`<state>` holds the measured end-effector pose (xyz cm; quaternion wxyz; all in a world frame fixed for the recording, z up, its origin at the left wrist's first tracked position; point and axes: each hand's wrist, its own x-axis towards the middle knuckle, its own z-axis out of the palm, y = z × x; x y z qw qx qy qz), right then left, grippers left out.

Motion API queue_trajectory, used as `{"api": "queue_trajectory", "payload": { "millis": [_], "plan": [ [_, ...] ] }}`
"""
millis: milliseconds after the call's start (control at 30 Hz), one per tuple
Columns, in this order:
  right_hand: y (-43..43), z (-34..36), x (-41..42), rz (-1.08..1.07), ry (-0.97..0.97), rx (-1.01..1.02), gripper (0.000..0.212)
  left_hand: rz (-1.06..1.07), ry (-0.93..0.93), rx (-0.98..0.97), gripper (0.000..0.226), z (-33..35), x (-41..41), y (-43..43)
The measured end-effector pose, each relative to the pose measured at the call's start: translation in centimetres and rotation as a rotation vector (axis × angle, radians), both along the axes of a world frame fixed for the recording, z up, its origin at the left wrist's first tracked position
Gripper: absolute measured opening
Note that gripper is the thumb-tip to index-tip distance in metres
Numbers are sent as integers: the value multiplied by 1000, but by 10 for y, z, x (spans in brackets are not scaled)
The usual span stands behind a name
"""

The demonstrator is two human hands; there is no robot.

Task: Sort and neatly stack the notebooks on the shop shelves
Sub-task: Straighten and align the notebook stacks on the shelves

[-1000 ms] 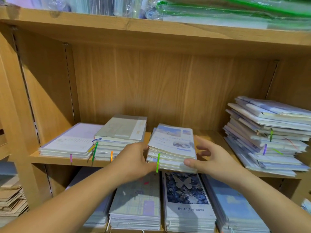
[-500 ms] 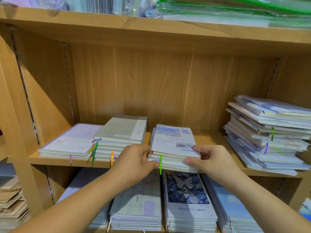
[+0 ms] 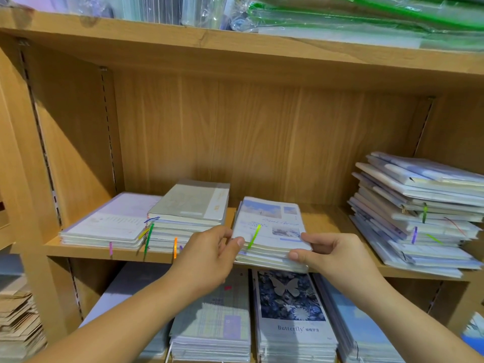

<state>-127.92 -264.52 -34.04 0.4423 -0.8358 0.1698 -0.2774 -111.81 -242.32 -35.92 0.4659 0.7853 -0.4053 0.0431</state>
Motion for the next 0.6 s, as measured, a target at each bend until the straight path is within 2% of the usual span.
{"api": "queue_trajectory", "payload": {
  "millis": [267,367,500,600],
  "plan": [
    [-3,0,0,-36,-23,55,74,41,20,-48,15,-2,1,-9],
    [-2,-5,-3,-38,-26,-23,44,35,-5,-44,15,-7,7,-5],
    [-1,-13,-7,50,61,-59,35,18,-45,-18,46,-13,11,6],
    [8,-19,-7,65,-10,-19,24,41,-52,-94,47,-15,7,6]
  ]
}}
